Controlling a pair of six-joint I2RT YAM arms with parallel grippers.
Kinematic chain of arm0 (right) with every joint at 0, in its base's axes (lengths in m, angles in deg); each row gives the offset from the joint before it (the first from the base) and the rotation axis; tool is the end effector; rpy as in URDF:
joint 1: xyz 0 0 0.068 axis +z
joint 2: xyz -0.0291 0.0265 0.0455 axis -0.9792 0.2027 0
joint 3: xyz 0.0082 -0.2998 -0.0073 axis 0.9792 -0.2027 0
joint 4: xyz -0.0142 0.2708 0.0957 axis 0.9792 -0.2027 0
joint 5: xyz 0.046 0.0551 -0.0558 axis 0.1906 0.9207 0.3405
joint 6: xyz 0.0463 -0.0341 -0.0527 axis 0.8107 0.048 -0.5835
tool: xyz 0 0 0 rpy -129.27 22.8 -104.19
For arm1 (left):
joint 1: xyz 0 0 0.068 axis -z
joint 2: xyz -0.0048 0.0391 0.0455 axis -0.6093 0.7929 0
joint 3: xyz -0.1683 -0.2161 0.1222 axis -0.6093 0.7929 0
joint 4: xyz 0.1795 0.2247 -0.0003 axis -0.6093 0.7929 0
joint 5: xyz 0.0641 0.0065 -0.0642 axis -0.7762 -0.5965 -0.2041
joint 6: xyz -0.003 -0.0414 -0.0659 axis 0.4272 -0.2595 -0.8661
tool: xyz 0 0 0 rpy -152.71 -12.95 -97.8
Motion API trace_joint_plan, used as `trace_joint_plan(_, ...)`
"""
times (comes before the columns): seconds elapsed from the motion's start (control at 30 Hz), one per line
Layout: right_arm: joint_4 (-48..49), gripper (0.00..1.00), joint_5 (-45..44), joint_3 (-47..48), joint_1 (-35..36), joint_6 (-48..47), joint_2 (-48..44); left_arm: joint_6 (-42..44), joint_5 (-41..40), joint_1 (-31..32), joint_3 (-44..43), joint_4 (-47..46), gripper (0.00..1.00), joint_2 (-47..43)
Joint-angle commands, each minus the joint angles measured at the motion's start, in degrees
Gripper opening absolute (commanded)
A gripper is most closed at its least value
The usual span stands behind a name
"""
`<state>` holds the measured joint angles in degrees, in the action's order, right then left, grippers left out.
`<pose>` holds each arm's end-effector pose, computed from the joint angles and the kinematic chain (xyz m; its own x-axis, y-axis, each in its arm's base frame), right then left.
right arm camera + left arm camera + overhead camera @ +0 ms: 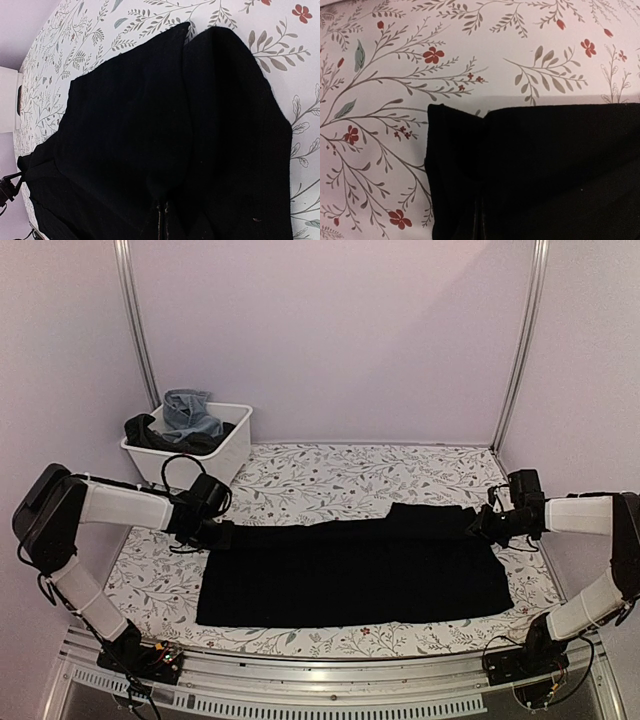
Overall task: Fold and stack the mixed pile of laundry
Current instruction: Fold the 1/3-folded T-shirt at the center of the board, then place the rectangle-folded T-shirt at the center of the board.
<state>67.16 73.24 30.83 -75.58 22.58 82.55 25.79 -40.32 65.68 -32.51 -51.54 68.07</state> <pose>0.2897 0.0384 0.1445 -0.8442 0.3721 -0.3857 0.1305 0.8407 0.5255 0.2944 -0.1410 0.1195 -0.8641 -0.0048 -0.5033 0.0074 0.9997 -0.0223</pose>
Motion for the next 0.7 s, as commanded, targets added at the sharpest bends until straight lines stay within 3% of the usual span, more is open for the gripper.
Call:
trace_joint_plan(0.0,-1.0,0.00,-0.8,3.0,-0.4,0.5,-0.9,-0.4,-1.7,0.3,-0.5,3.0,0.00,-2.8)
trace_joint_plan(0.2,-3.5,0.00,-1.7,3.3,-0.7,-0.2,-3.6,-1.2,-1.7,0.2,0.2,4.9,0.00,-6.7)
trace_joint_plan(0.37,0.1,0.01,1.3,-0.5,-0.7,0.7,-1.0,-2.5,0.2,0.2,1.5,4.8,0.00,-3.9)
trace_joint_plan(0.43,0.6,0.14,2.5,-1.5,-0.7,1.4,-0.1,-3.5,0.3,0.2,1.3,6.0,0.01,-2.8)
trace_joint_plan(0.47,0.5,0.27,2.6,-1.9,-0.7,1.6,0.0,-3.9,0.2,0.2,1.3,6.5,0.08,-2.9)
trace_joint_plan(0.53,0.2,0.44,2.1,-2.1,-0.7,2.0,-2.0,-4.4,0.2,0.2,1.6,6.6,0.21,-5.4)
trace_joint_plan(0.6,-0.9,0.52,0.7,-0.4,-0.7,1.8,-4.4,-4.6,0.2,0.1,1.3,6.6,0.31,-8.7)
trace_joint_plan(0.67,-2.6,0.54,-0.3,2.1,-0.7,0.0,-5.8,-4.1,1.0,-0.1,0.3,6.1,0.38,-11.5)
